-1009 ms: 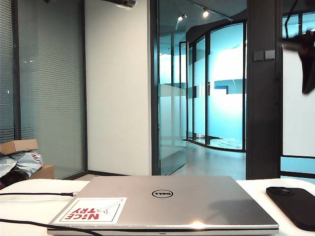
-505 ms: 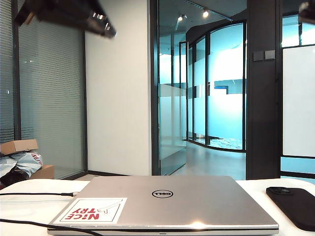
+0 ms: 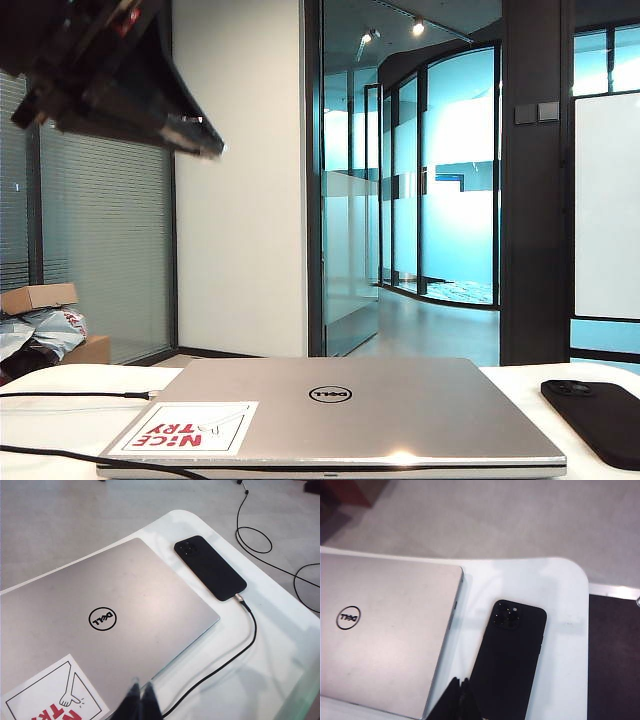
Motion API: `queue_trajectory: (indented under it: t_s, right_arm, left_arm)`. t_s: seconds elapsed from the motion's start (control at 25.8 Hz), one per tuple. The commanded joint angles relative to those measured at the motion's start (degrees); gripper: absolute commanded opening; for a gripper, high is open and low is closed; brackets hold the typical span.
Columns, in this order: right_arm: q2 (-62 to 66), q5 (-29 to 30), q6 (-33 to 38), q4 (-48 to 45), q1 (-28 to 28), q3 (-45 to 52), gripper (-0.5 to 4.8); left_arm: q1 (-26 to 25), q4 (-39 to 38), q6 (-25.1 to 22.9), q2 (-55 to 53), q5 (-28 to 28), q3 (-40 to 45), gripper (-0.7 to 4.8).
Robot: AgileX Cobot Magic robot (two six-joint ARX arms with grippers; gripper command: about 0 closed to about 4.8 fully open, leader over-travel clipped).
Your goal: Pick up the charging cable and the phone, plug the charging cable into the charging port on the phone, and finally place them back on the table.
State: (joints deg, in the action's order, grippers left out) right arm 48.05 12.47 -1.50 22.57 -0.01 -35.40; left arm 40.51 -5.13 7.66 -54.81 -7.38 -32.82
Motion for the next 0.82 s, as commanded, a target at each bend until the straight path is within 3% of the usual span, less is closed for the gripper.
queue_trajectory:
  t_s: [0.04,0.66,0.82]
  right_arm:
    - [-3.2,-0.3,0.1,-0.5,-0.1,0.7,0.03]
    - [-4.7,-0.3,0.1,-0.2,-0.2,0.7,0.03]
    - [-4.7,-0.3,0.1,-0.1,-0.2,0.7,0.03]
  left_arm:
    - [-0.1,4.4,-0.8,0.3,-0.1,2.0,-0.06]
    - [-0.2,9.2,-1.7,4.5,-0.1,5.1,-0.06]
    - [-4.0,8.6,-1.9,10.2,-0.1,5.2,-0.06]
